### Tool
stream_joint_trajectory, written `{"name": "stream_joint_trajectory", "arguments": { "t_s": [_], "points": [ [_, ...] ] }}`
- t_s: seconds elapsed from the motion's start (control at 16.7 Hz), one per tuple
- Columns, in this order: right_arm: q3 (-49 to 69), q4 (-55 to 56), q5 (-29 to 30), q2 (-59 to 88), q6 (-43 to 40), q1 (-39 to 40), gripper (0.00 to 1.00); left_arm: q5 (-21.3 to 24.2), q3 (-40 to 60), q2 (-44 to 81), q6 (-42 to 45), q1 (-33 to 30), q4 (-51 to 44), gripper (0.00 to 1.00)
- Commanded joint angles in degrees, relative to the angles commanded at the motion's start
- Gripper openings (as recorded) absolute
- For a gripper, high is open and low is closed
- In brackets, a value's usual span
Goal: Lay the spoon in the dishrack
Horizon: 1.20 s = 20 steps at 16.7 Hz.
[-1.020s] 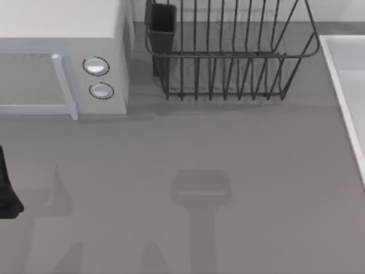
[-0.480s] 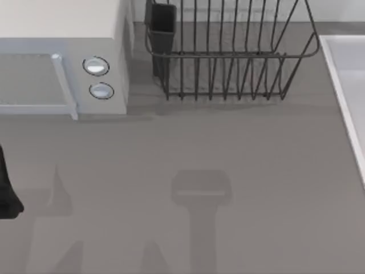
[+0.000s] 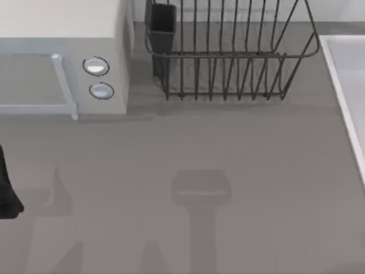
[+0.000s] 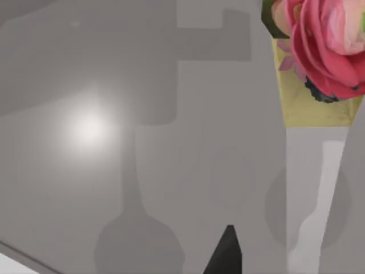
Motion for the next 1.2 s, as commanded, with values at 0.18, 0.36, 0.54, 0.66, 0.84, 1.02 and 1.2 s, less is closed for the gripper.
{"name": "stream_joint_trajectory", "arguments": {
  "t_s": [0.18,0.36,0.54,0.66,0.84,1.02,1.2],
  "points": [
    [9.1,-12.0,0.0,-2.5,0.1,-0.1,0.0,0.0,0.0,0.0,0.0,0.0,0.0,1.0],
    [15.2,-18.6,0.0,-4.8,0.5,0.0,0.0,0.0,0.0,0.0,0.0,0.0,0.0,1.0],
    [16.5,-20.0,0.0,-5.5,0.6,0.0,0.0,0.0,0.0,0.0,0.0,0.0,0.0,1.0],
    [16.5,-20.0,0.0,-5.5,0.6,0.0,0.0,0.0,0.0,0.0,0.0,0.0,0.0,1.0],
    [16.5,-19.3,0.5,-5.3,1.2,0.7,0.0,0.0,0.0,0.0,0.0,0.0,0.0,1.0],
    [17.3,-14.4,4.5,-5.3,5.6,5.9,0.0,0.0,0.0,0.0,0.0,0.0,0.0,1.0],
    [18.0,-5.2,11.5,-5.0,13.2,16.6,0.0,0.0,0.0,0.0,0.0,0.0,0.0,1.0]
  ]
}}
